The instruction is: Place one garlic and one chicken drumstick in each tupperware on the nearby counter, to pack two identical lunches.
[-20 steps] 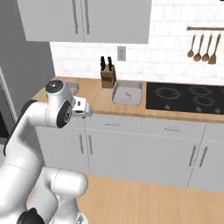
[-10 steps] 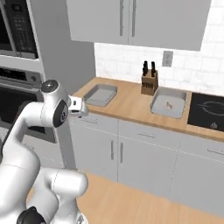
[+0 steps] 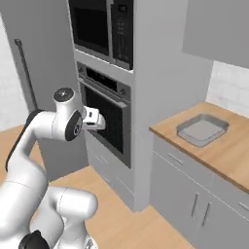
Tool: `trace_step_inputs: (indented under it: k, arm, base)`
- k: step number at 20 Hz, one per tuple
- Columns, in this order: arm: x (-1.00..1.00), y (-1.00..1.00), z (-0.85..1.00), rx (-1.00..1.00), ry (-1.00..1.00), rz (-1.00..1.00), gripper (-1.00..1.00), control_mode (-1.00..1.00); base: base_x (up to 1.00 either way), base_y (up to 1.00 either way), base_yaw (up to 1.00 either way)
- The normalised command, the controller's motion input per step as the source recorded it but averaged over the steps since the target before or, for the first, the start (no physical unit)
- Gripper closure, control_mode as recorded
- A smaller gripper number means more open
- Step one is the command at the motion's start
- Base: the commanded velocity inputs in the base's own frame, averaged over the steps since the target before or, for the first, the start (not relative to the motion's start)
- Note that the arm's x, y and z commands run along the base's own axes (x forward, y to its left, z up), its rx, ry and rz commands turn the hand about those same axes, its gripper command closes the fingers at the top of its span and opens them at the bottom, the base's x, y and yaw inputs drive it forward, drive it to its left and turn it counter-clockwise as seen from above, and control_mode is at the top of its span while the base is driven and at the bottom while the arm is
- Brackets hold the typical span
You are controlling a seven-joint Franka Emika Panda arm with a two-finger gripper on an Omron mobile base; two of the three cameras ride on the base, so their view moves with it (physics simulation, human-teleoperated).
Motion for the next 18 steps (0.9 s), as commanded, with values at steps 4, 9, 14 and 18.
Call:
trace_step_inputs:
  k: [4,9,14,18]
  arm:
    - [0.00,0.00,0.00,0.00,0.00,0.00,-1.00,1.00]
    - [0.00,0.00,0.00,0.00,0.00,0.00,-1.00,1.00]
    - [0.00,0.00,0.00,0.00,0.00,0.00,-1.00,1.00]
    - [0.00,0.00,0.00,0.00,0.00,0.00,-1.00,1.00]
  base:
    - [-0.09,0.28,0.95]
    - [-0.09,0.52,0.88]
    - [0.33,0.57,0.59]
    - [0.39,-0.55,0.16]
